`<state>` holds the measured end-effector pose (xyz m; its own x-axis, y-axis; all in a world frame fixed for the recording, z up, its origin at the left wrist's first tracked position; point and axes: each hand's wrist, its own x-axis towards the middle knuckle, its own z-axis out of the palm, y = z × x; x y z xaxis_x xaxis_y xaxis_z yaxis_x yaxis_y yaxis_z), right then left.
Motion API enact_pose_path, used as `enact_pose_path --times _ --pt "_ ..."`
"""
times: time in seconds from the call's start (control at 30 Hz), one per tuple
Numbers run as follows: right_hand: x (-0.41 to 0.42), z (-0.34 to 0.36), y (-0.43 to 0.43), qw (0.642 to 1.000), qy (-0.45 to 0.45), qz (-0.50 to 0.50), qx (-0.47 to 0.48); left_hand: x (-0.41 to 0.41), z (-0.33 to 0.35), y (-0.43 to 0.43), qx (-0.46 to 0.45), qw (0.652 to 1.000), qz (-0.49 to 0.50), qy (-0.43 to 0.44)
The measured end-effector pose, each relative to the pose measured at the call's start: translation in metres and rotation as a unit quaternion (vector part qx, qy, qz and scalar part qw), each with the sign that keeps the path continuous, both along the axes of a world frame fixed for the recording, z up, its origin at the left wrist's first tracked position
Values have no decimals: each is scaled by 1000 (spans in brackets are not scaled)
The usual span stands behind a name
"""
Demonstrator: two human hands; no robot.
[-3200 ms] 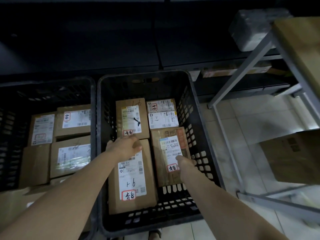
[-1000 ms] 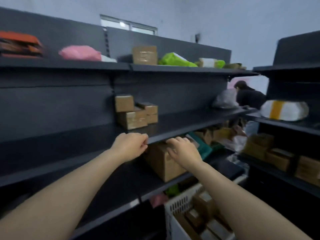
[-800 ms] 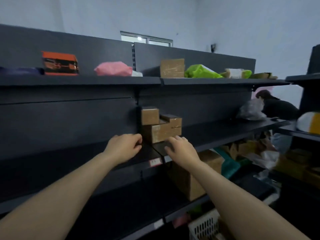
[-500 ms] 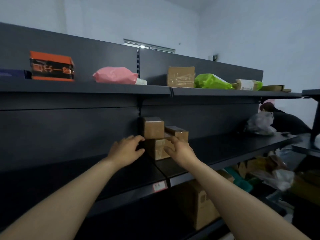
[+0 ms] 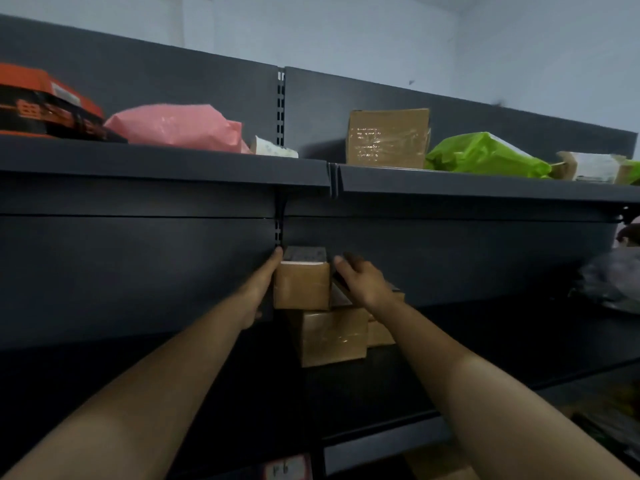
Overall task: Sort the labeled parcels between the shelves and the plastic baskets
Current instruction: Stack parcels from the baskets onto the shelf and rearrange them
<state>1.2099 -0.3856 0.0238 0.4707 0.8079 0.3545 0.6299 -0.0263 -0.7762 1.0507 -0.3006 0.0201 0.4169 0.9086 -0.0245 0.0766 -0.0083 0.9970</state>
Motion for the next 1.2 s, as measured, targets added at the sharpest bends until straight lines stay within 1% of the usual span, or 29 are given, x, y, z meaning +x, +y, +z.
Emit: enact_pose_path --times 0.07,0.13,0.2,0.27,0.3,0.37,0.4,0.47,0.53,0.6,0.63,0.7,0.77,0.8,0.83,0.87,0.9,0.93,0.97,1.07,1.13,1.2 --pt "2 1 13 999 17 31 -8 7 -2 8 -60 998 -17 -10" --pt "0 1 20 995 66 79 -6 11 -3 14 -99 994 -46 -32" --pt "-1 -1 23 986 121 113 -2 12 -6 20 -119 990 -41 -60" --pt "4 -3 27 984 127 122 5 7 -10 23 -120 988 -13 -93" --pt "7 -5 30 989 94 110 -7 2 -13 25 -117 987 3 -108" --pt "14 -12 34 993 -37 63 -90 -10 -18 31 -98 987 41 -123" --pt "16 -18 37 982 -112 45 -143 -17 -23 35 -82 988 63 -117" --pt "13 -28 40 950 -211 34 -229 -30 -32 42 -53 989 97 -96" --pt "5 -31 41 931 -267 35 -248 -40 -41 46 -46 989 109 -89" --pt "-3 -28 43 926 -296 57 -227 -46 -48 47 -51 988 112 -90" --pt "-6 -27 43 930 -290 72 -212 -47 -51 46 -49 989 109 -89" --pt "-6 -30 45 954 -236 90 -159 -51 -56 45 -44 989 101 -94" --pt "-2 -37 45 979 -166 62 -105 -57 -64 44 -39 992 82 -87" --pt "0 -41 44 988 -119 35 -96 -61 -68 44 -38 994 72 -79" --pt "1 -44 43 994 -41 11 -100 -66 -72 44 -43 995 62 -71" --pt "2 -47 41 991 69 2 -115 -69 -75 43 -56 995 52 -68" --pt "0 -49 38 973 185 10 -138 -72 -78 43 -71 994 43 -67" --pt "-2 -49 35 947 278 22 -157 -74 -81 41 -84 994 37 -66" --pt "-3 -49 30 929 324 32 -174 -75 -83 38 -93 993 35 -64" --pt "-6 -51 18 909 369 58 -184 -81 -87 31 -104 990 53 -75" --pt "-11 -53 11 902 386 83 -173 -88 -87 26 -110 987 52 -104" --pt "-18 -53 1 902 383 120 -156 -97 -86 21 -104 984 43 -139"
